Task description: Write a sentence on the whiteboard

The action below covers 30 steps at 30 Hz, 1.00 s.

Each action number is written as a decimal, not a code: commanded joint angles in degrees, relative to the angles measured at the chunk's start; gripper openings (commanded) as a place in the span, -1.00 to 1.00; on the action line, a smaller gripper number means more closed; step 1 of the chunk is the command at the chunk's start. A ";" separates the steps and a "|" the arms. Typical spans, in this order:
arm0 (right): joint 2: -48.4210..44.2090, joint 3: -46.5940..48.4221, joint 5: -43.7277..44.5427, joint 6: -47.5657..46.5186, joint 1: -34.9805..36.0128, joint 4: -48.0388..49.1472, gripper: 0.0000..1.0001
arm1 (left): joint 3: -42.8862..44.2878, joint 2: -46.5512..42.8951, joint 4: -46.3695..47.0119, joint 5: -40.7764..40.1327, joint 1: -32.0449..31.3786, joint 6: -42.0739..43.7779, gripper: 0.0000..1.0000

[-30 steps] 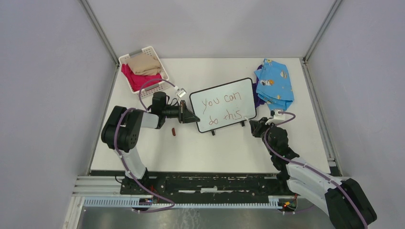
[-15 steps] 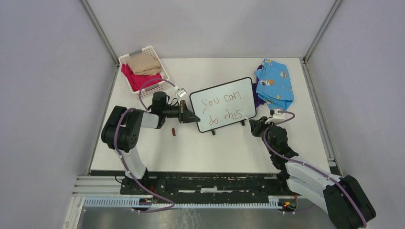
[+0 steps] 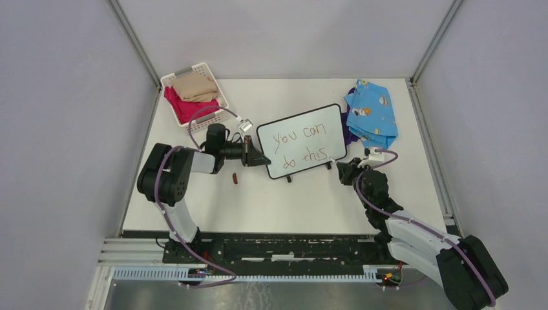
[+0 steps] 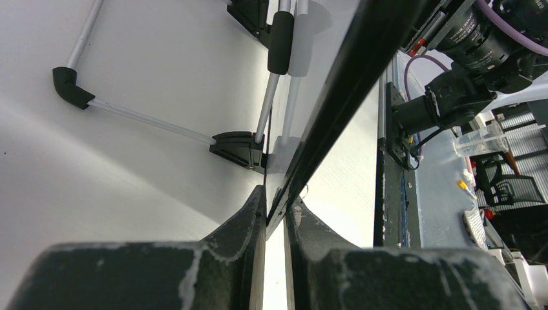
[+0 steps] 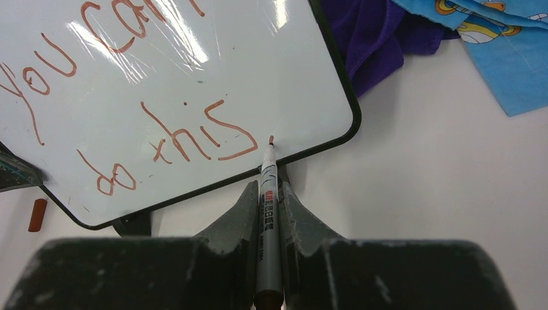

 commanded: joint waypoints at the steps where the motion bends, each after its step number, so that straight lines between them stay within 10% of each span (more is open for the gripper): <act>1: 0.68 1.46 0.07 -0.37 -0.27 -1.62 -1.00 | -0.41 1.97 -7.41 -5.80 -0.13 2.31 -0.96; 30: -3.89 3.24 -0.57 -0.91 -0.46 -4.36 -1.00 | 0.01 1.64 -9.52 -7.20 -0.48 3.30 -0.96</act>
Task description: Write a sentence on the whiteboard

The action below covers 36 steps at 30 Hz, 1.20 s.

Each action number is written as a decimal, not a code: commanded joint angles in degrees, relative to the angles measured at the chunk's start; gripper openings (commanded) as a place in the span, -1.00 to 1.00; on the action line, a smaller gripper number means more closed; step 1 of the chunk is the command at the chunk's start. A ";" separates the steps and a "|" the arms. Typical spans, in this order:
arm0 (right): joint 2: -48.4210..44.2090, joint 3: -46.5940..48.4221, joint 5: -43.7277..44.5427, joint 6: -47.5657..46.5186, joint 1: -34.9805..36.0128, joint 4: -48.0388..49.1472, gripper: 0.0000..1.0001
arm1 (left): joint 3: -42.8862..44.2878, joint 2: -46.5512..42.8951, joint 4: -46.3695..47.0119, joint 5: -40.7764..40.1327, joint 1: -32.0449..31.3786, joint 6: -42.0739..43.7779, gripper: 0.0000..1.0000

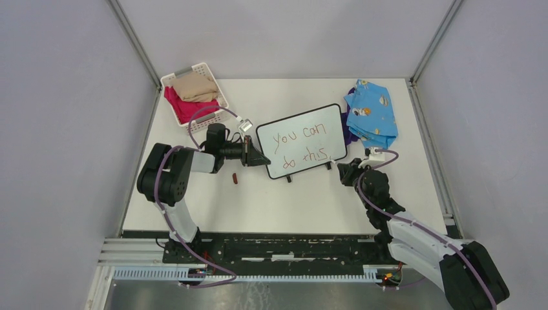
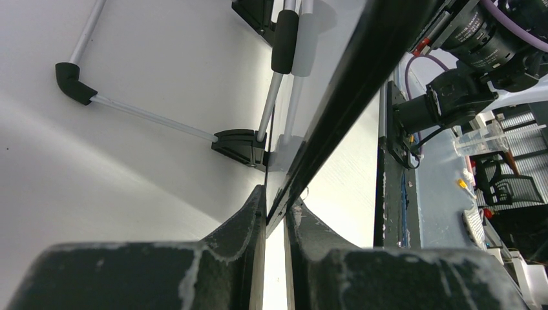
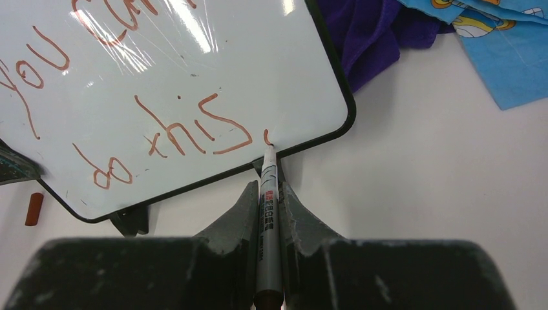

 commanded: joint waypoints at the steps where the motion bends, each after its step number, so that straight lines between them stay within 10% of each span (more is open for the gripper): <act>1: -1.74 2.74 -0.28 -0.63 -0.23 -0.63 -1.00 | -0.35 1.72 -7.96 -7.31 -0.35 2.44 -0.96; 21: -16.94 6.23 -5.33 0.02 -0.30 -12.37 -1.00 | 0.41 -0.57 -11.19 -8.89 -0.73 3.80 -0.93; 30: -20.83 7.79 -6.80 -1.79 -0.27 -17.44 -1.00 | 1.12 -4.16 -16.95 -12.22 -1.66 6.54 -0.45; 35: -22.48 8.15 -7.28 -2.32 -0.23 -18.68 -1.00 | 0.48 -7.18 -19.25 -14.34 -1.64 7.81 0.24; 36: -22.71 8.20 -7.44 -2.34 -0.22 -18.70 -1.00 | 0.36 -7.81 -19.81 -14.84 -1.66 8.13 0.72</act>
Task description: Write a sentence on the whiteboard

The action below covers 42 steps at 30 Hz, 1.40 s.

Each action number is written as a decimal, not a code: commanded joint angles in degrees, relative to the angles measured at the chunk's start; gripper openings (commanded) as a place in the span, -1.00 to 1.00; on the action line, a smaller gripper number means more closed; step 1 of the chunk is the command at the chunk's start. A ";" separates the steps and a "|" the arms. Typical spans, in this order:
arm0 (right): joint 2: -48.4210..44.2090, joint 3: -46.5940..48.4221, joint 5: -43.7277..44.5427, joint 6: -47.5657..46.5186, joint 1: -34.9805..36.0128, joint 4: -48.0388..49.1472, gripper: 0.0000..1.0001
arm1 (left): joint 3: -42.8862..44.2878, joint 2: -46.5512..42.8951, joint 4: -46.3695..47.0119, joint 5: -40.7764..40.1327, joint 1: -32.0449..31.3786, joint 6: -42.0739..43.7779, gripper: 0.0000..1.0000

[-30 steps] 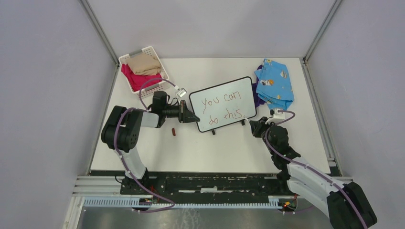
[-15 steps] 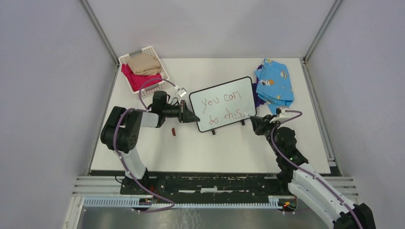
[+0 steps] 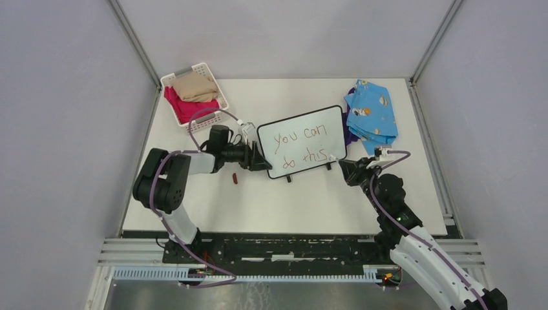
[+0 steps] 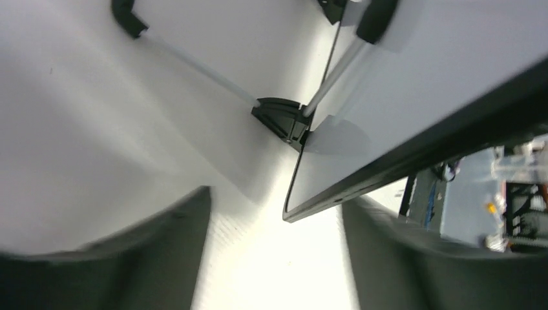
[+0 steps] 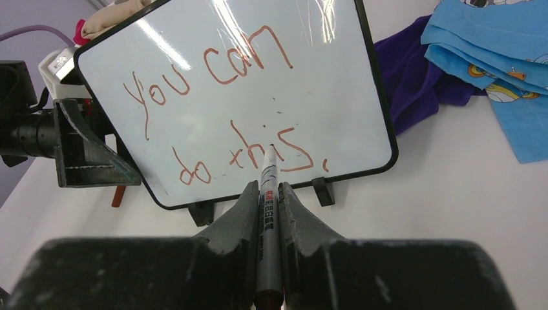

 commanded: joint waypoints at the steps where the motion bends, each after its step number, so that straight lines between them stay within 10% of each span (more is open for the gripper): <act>1: -1.53 2.95 -1.09 -1.03 -0.18 -0.22 -1.00 | -0.63 -3.99 -5.21 -5.22 -0.08 4.23 0.96; 10: -3.53 5.17 -5.54 -1.19 -0.20 -1.18 -1.00 | -2.02 -19.78 -16.60 -17.65 0.75 5.44 0.99; 22: -8.37 7.71 -10.43 -5.10 0.45 -3.91 -1.00 | 2.13 -55.40 -41.03 -75.91 0.99 -11.87 0.99; 33: -3.77 12.52 -11.09 -9.90 3.18 -3.34 -1.00 | 0.07 -51.63 -43.84 -63.42 0.96 -16.94 0.99; 42: -0.39 16.69 9.75 -21.83 13.86 -8.12 -1.00 | -0.62 -44.56 -46.78 -62.69 0.83 -13.00 0.97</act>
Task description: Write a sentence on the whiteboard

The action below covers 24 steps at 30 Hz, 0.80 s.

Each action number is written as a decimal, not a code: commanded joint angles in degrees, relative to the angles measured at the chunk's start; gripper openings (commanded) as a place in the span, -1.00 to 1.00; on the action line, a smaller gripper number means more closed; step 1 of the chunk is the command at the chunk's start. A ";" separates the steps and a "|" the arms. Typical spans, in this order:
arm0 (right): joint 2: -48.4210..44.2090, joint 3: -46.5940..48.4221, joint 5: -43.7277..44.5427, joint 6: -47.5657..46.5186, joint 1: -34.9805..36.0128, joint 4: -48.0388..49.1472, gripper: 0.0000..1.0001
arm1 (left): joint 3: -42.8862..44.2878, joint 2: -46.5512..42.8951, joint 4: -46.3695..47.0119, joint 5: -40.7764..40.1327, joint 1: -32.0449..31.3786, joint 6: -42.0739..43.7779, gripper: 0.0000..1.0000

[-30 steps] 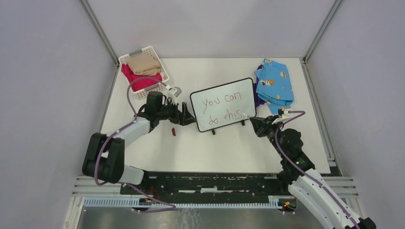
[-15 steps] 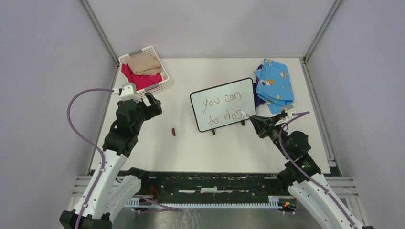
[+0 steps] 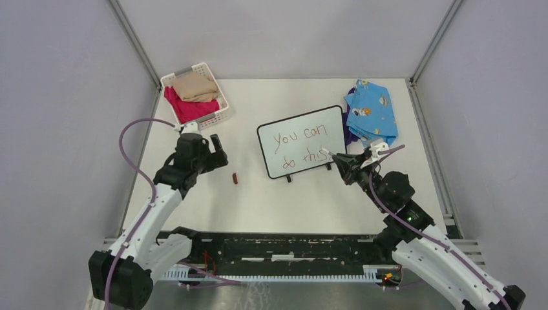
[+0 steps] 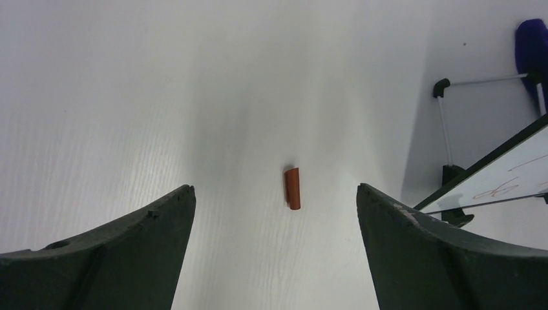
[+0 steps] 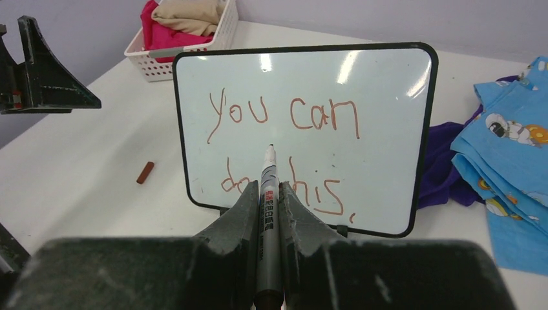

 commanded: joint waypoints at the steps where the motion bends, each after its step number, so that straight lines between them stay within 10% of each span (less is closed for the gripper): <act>1: 2.43 6.28 15.97 -8.83 7.61 -2.83 -1.00 | 0.00 4.12 -0.25 2.92 -0.08 1.08 0.96; 24: 15.84 14.40 21.99 -13.30 14.53 0.02 -1.00 | 5.52 15.97 1.66 0.84 -2.29 1.60 0.79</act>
